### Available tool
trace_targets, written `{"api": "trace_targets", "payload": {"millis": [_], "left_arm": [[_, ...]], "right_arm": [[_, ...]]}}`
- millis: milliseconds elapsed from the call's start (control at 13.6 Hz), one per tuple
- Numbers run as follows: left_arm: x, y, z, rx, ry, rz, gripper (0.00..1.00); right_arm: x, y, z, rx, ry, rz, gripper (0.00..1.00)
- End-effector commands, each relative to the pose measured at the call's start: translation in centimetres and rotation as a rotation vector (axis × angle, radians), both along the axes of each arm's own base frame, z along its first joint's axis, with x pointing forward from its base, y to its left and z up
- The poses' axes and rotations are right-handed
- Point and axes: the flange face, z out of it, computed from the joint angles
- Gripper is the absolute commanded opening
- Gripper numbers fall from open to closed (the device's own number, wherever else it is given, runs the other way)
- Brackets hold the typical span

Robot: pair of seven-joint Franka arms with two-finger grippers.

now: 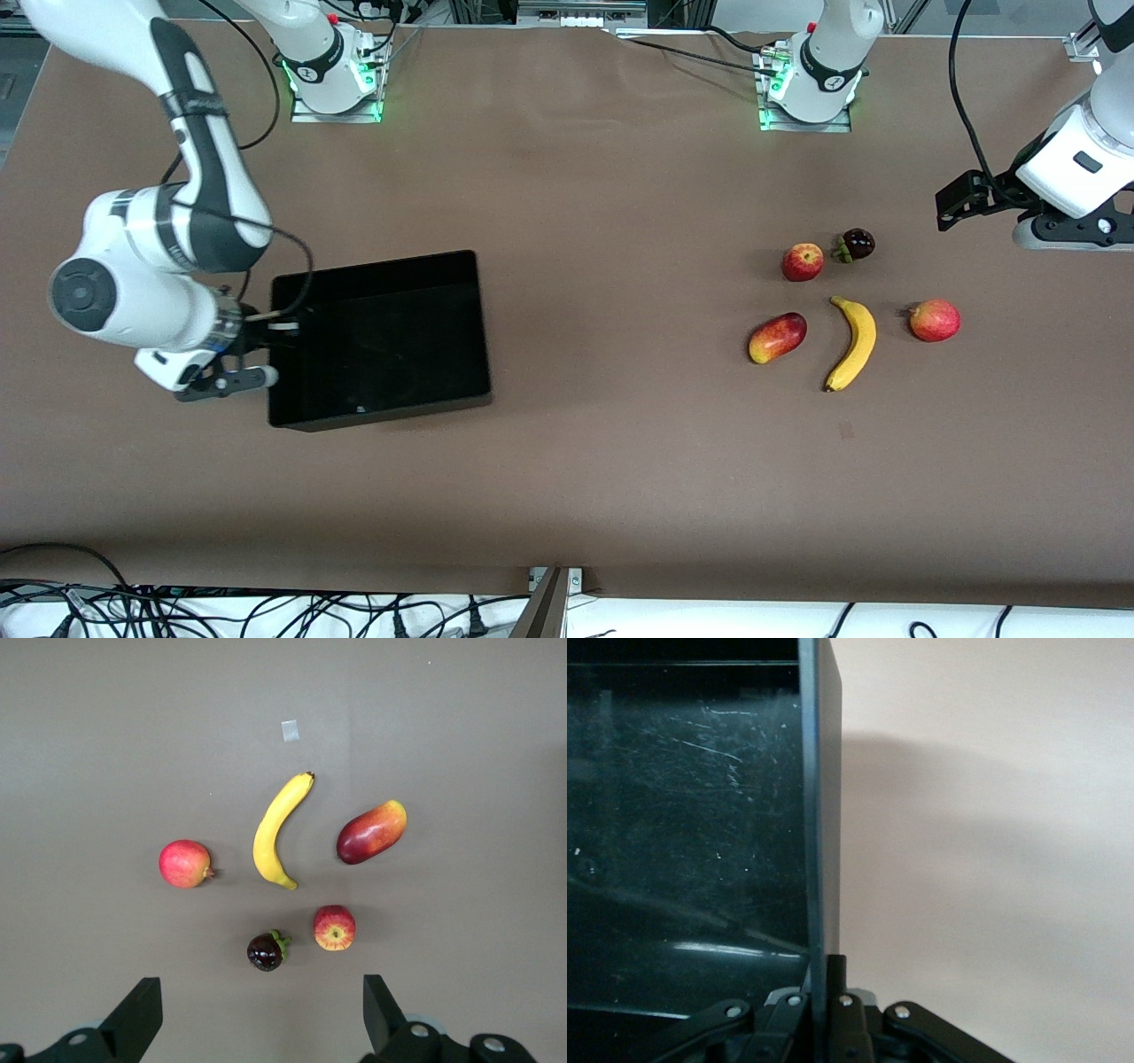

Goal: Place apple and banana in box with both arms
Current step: 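Grip the box rim with the right gripper and slide it toward the fruit, then release the box with the right gripper while the left gripper reaches the fruit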

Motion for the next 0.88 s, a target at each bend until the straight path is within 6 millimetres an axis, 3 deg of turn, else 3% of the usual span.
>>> {"api": "trace_targets", "payload": {"millis": [0, 221, 369, 590, 811], "left_arm": [[-0.4, -1.2, 0.6, -0.009, 0.030, -0.008, 1.00], [0.3, -1.2, 1.1, -0.009, 0.016, -0.009, 1.00], [0.3, -1.2, 1.2, -0.009, 0.014, -0.009, 1.00], [0.4, -1.2, 1.1, -0.009, 0.016, -0.008, 1.00], [0.3, -1.3, 1.0, -0.011, 0.025, -0.012, 1.00]], "right_arm": [[-1.6, 10.9, 0.4, -0.005, 0.016, -0.027, 0.00], [-5.8, 24.3, -1.9, 0.030, 0.066, -0.119, 0.00], [-8.6, 30.8, -3.9, 0.019, 0.067, -0.163, 0.00], [-11.7, 36.5, -7.5, 0.032, 0.029, -0.186, 0.00], [-12.9, 38.4, -10.1, 0.042, 0.010, -0.204, 0.00]]}}
